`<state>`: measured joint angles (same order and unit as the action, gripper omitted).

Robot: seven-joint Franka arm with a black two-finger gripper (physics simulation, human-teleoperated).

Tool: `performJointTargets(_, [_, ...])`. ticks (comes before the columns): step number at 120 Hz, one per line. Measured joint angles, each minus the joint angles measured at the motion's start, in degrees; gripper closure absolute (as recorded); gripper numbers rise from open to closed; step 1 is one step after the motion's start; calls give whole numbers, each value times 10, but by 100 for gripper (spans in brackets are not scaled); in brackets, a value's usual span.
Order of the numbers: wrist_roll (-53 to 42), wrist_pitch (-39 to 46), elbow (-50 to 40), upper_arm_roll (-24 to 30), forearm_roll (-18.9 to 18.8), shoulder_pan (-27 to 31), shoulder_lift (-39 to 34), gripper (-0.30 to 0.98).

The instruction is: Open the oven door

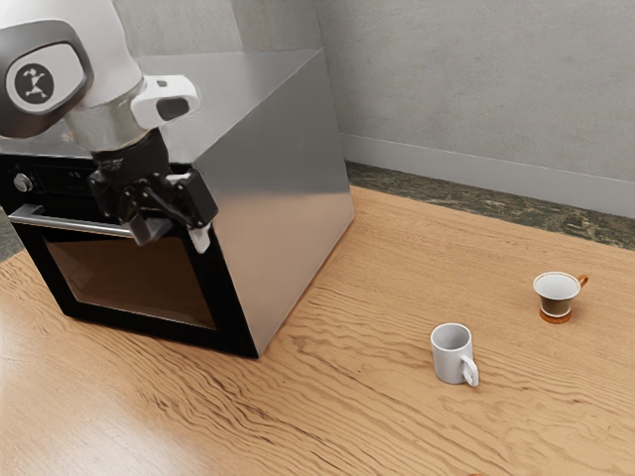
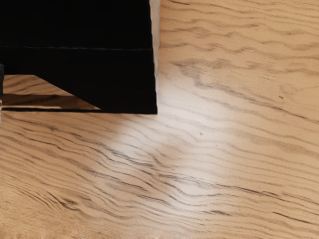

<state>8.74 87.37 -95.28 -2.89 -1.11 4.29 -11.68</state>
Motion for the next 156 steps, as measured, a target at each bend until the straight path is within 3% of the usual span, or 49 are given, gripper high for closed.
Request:
performJointTargets(10, [40, -6, -16, -5, -2, 7, -19, 0])
performJointTargets(18, [68, -9, -84, -15, -5, 26, -101, 0])
performJointTargets(26, [94, -5, -144, -86, -31, 62, -166, 0])
performJointTargets(30, [105, 8, -156, -119, -25, 90, -186, 0])
performJointTargets(49, [158, 141, -205, -160, 111, 206, -214, 0])
performJointTargets(58, [183, 212, -246, -151, 185, 225, -219, 0])
performJointTargets(70, [216, 288, -259, -136, 236, 243, -208, 0])
performJointTargets(76, [231, 324, -259, -103, 220, 257, -201, 0])
performJointTargets(86, [250, 368, -256, -6, 199, 340, -191, 0])
performJointTargets(96, [265, 397, -257, 59, 201, 393, -184, 0])
performJointTargets(123, [324, 436, -308, 27, 248, 373, -188, 0])
performJointTargets(156, [379, 462, -316, 27, 261, 368, -154, 0])
